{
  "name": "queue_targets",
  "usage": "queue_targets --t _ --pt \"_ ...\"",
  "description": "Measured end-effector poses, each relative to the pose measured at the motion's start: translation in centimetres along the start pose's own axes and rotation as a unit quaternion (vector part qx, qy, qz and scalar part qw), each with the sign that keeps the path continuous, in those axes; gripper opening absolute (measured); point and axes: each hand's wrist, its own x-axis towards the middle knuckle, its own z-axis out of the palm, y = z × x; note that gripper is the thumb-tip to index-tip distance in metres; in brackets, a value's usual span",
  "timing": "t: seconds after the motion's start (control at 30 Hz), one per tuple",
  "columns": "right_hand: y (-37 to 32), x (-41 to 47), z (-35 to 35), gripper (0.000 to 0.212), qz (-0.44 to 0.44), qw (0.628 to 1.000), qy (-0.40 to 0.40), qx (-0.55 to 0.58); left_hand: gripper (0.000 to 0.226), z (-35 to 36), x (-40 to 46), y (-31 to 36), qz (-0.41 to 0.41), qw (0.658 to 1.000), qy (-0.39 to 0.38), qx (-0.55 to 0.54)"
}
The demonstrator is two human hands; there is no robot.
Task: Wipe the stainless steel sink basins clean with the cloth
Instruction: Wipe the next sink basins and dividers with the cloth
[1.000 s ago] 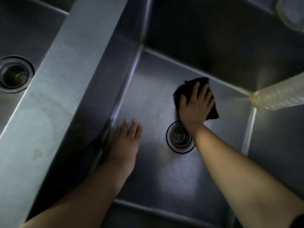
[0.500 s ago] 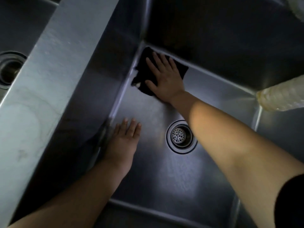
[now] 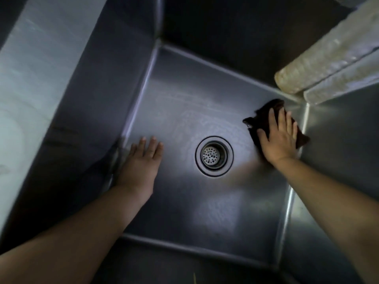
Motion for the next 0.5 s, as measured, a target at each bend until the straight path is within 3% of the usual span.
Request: queue_targets --t 0.2,0.5 --pt "-1.8 -9.7 2.8 0.074 -0.049 0.999 -0.001 0.001 0.111 -0.2 -0.4 0.2 -0.005 1.0 -0.023 0.007" --pt "-12.6 -16.9 4.7 0.075 -0.273 0.962 -0.008 0.023 0.11 0.0 -0.2 0.3 -0.001 0.999 -0.033 0.021"
